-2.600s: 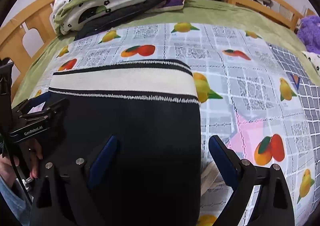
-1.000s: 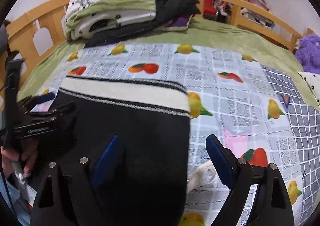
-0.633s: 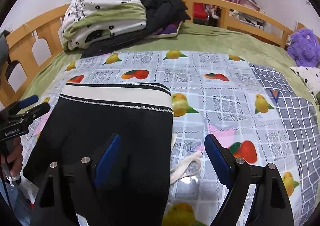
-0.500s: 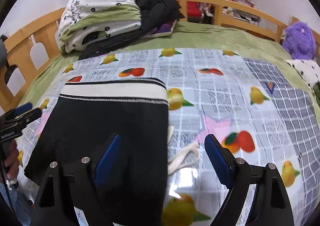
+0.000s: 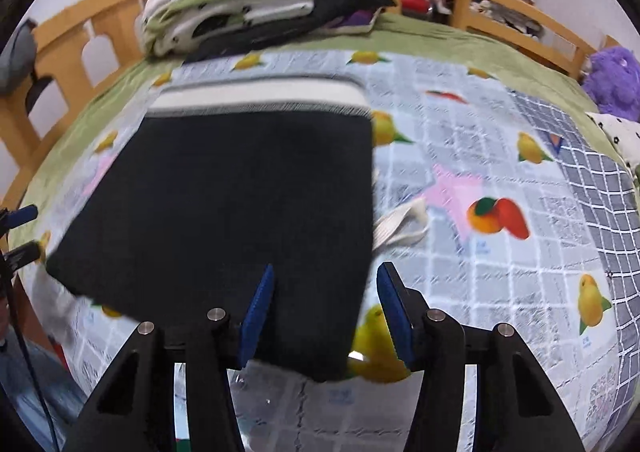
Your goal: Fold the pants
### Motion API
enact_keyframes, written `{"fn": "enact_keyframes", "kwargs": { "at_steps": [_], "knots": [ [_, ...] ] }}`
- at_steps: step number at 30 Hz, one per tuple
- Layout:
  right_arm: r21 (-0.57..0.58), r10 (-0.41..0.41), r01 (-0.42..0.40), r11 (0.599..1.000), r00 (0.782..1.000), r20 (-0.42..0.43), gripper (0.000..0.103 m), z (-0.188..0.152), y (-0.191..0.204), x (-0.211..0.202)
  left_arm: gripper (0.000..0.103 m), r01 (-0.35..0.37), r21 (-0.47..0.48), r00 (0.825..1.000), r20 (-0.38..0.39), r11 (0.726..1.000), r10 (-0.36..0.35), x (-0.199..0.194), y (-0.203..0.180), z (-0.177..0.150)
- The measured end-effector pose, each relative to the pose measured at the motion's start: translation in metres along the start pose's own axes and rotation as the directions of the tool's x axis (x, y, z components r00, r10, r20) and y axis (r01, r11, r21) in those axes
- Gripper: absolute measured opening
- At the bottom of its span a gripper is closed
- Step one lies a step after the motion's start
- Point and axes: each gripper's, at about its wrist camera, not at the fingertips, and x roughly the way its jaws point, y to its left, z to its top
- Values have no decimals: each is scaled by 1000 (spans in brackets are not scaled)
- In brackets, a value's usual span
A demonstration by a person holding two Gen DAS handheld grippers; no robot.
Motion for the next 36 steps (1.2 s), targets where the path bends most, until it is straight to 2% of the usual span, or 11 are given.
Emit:
{"fn": "enact_keyframes", "kwargs": {
  "at_steps": [6, 11, 12, 13, 14, 16, 19, 23, 27, 30, 36],
  "knots": [
    [68, -8, 8, 998, 1000, 1, 54, -16, 0, -1, 64, -70, 19, 997, -36, 997, 71, 16, 3, -31],
    [86, -10, 10, 996, 1000, 2, 54, -26, 3, -3, 63, -87, 49, 996, -13, 995, 88, 26, -12, -29],
    [85, -14, 13, 996, 1000, 5, 54, -27, 4, -3, 57, -82, 69, 997, -7, 994, 83, 33, -20, -26],
    [82, -17, 17, 996, 1000, 7, 54, -27, 5, -2, 28, -98, 91, 995, -4, 991, 99, 38, -26, -23],
    [81, -19, 18, 997, 1000, 7, 54, -27, 5, -2, 17, -166, 111, 986, 2, 980, 167, 44, -31, -18],
    [93, -8, 7, 996, 1000, 10, 54, -26, 2, -2, 14, -162, 49, 987, 16, 986, 161, 41, -23, -11],
    [167, 20, -29, 986, 998, 58, 51, -25, -10, -13, 14, -72, -93, 996, 52, 993, 77, 24, 0, -7],
    [172, 42, -40, 984, 999, -6, 51, -33, -10, 2, 17, -146, 5, 987, -67, 989, 146, 42, -13, -22],
    [130, 25, -23, 991, 1000, -12, 51, -36, -7, 3, 45, -34, 52, 994, -99, 998, 39, 20, -19, -26],
    [146, 30, -42, 988, 996, 80, 51, -31, -14, -24, 60, -44, 24, 999, -6, 999, 44, -11, -14, -24],
    [173, 72, -99, 980, 986, 153, 51, -18, -20, -34, 60, 109, -96, 989, 107, 989, -98, -15, -8, 13]
  ]
}}
